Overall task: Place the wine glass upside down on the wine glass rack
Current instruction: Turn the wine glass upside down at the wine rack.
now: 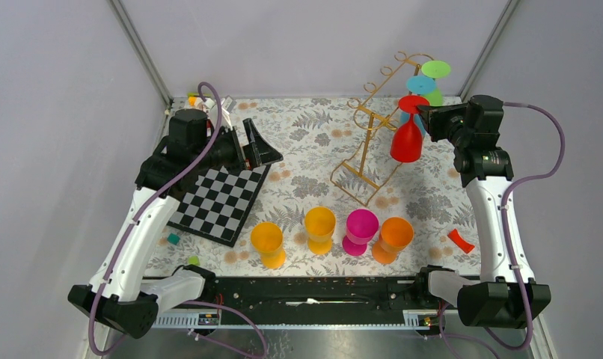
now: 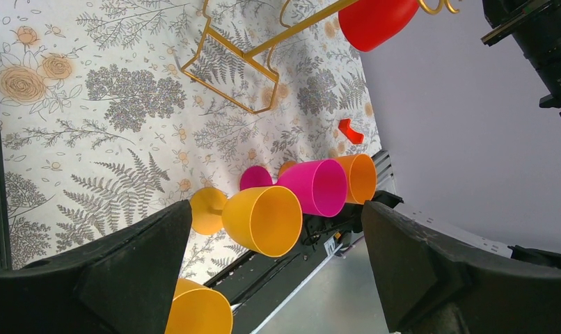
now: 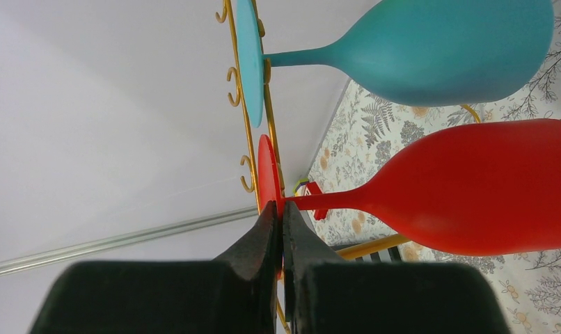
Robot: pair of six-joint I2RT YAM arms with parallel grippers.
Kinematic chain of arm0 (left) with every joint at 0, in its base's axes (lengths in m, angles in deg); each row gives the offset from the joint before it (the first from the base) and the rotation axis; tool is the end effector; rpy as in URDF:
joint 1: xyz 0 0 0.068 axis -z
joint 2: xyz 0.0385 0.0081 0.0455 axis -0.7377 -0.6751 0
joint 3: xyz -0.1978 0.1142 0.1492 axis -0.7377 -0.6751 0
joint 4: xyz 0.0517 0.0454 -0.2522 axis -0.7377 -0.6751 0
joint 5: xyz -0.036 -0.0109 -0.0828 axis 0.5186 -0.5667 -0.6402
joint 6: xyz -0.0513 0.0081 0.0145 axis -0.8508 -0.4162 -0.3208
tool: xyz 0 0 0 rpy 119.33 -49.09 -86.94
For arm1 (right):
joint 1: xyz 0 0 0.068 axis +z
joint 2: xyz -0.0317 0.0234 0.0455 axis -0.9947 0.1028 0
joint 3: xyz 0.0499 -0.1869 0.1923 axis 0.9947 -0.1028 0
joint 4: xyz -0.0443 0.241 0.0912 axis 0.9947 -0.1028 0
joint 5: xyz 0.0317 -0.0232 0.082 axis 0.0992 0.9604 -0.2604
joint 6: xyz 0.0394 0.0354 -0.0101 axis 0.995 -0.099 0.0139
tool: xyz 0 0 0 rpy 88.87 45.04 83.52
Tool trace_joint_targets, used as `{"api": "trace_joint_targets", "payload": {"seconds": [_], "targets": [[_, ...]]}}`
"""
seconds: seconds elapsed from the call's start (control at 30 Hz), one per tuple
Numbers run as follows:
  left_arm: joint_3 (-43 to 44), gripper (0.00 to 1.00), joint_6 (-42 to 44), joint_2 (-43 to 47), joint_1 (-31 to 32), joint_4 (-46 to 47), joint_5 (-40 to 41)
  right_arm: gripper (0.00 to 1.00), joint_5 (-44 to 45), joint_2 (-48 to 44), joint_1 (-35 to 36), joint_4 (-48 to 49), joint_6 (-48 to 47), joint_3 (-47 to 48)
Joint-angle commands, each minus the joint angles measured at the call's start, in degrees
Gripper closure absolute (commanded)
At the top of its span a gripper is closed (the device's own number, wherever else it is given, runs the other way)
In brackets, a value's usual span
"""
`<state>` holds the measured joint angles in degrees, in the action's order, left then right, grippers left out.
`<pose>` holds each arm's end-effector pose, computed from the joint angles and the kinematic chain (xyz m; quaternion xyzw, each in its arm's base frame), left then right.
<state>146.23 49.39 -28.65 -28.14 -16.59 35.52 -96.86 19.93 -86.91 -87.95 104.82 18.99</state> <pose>0.1971 -0.0883 0.4163 0.0156 0.8420 -0.4221 0.3357 0.2582 -0.0079 0.4168 0.4609 0.6382 0.4041 0.4658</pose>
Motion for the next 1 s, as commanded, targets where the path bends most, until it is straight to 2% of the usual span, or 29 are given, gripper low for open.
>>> {"api": "trace_joint_targets", "payload": {"seconds": [0.0, 0.73, 0.97], "targets": [[0.0, 0.01, -0.6, 0.5, -0.2, 2.6, -1.1, 1.00, -2.1, -1.9, -0.2, 1.2, -0.3, 1.6], [-0.7, 0.01, -1.3, 0.5, -0.2, 3.1, -1.2, 1.00, -6.3, 1.6, -0.1, 0.4, 0.4, 5.0], [-1.1, 0.01, -1.9, 0.4, -0.2, 3.8, -1.3, 1.00, -6.7, 0.3, -0.1, 0.0, -0.1, 4.5]]}}
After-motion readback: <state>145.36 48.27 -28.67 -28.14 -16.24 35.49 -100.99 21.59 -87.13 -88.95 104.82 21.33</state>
